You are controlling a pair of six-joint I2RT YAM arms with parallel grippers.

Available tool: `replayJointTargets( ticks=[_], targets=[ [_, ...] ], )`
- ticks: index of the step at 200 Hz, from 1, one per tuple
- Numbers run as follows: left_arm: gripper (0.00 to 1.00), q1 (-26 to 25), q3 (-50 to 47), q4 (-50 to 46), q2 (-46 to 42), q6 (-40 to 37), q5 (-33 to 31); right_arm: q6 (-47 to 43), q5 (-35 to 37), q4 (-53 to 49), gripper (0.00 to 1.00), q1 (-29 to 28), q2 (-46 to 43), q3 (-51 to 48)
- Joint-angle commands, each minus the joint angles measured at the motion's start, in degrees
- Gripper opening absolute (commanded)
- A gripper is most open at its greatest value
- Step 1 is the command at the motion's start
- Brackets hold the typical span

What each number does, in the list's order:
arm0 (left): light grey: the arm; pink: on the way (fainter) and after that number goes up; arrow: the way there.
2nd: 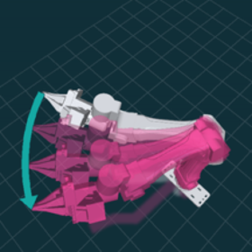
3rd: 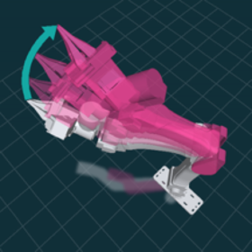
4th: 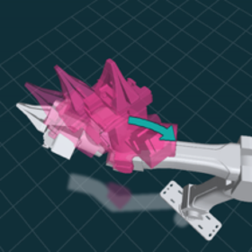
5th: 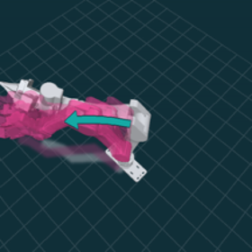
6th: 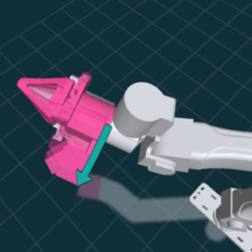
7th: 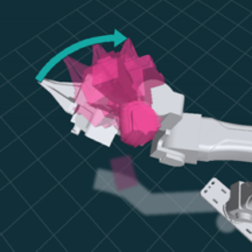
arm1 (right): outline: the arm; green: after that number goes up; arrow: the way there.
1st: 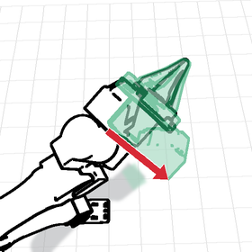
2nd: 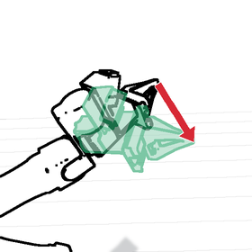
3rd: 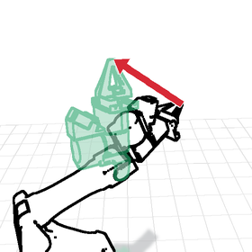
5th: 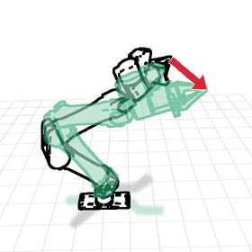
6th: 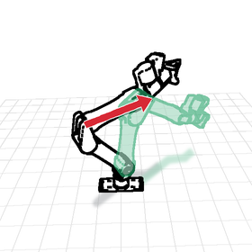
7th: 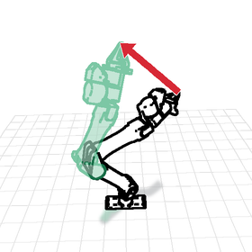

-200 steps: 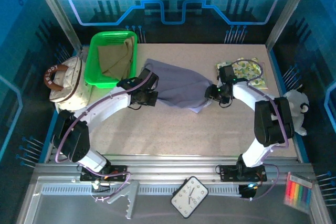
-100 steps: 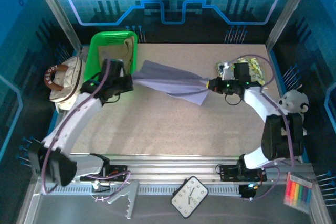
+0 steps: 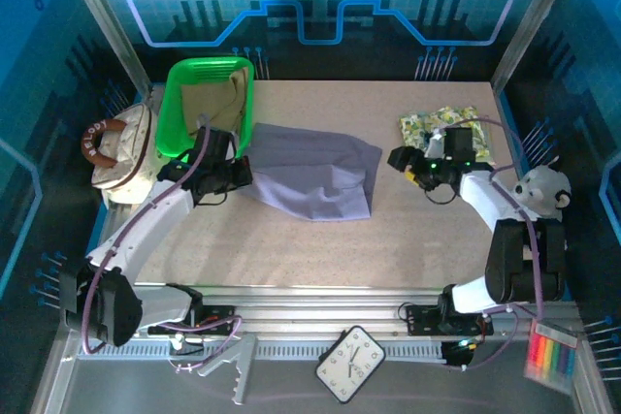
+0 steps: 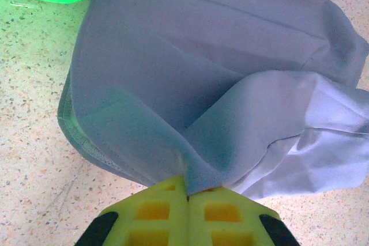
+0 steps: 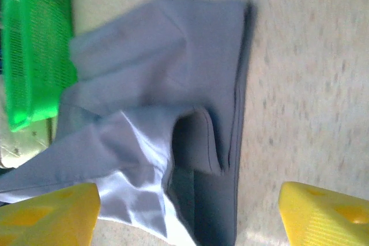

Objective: Fold and stack the skirts

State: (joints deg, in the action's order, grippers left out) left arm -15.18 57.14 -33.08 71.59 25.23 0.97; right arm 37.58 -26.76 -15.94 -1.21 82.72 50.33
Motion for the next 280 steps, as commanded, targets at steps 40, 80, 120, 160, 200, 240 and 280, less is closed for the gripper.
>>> replayJointTargets(
  ticks=[40, 80, 120, 160, 200, 240, 280],
  targets=[
    [0.00, -0.2, -1.0, 0.8, -1.4, 0.1, 1.3, 26.8, 5.8, -2.7, 0.85, -10.8, 2.4, 0.6],
    [0.00, -0.2, -1.8, 2.6, -0.9, 0.1, 1.1, 6.5, 12.4, -6.9, 0.67, -14.7, 9.1, 8.3],
    [0.00, -0.1, -1.2, 1.8, 0.3, -0.5, 0.3, -9.1, 5.5, -7.9, 0.60, -14.7, 16.8, 12.6],
    [0.00, 0.0, -1.0, 1.0, 0.7, -0.5, -0.3, -12.1, 2.4, -5.5, 0.52, -15.6, 19.8, 12.1],
    [0.00, 0.0, -0.5, 0.2, 0.7, -0.9, -0.8, -13.3, -1.2, -0.5, 0.30, -15.7, 18.6, 10.1],
    [0.00, 2.4, 2.0, -3.2, -1.7, -2.3, -2.9, -19.0, -6.4, 0.4, 0.04, -14.5, 8.7, 8.9],
    [0.00, 6.0, 10.6, -8.1, -4.7, -4.6, -3.9, -20.5, -14.7, -0.6, 0.00, -6.2, -4.8, 12.2]
  ],
)
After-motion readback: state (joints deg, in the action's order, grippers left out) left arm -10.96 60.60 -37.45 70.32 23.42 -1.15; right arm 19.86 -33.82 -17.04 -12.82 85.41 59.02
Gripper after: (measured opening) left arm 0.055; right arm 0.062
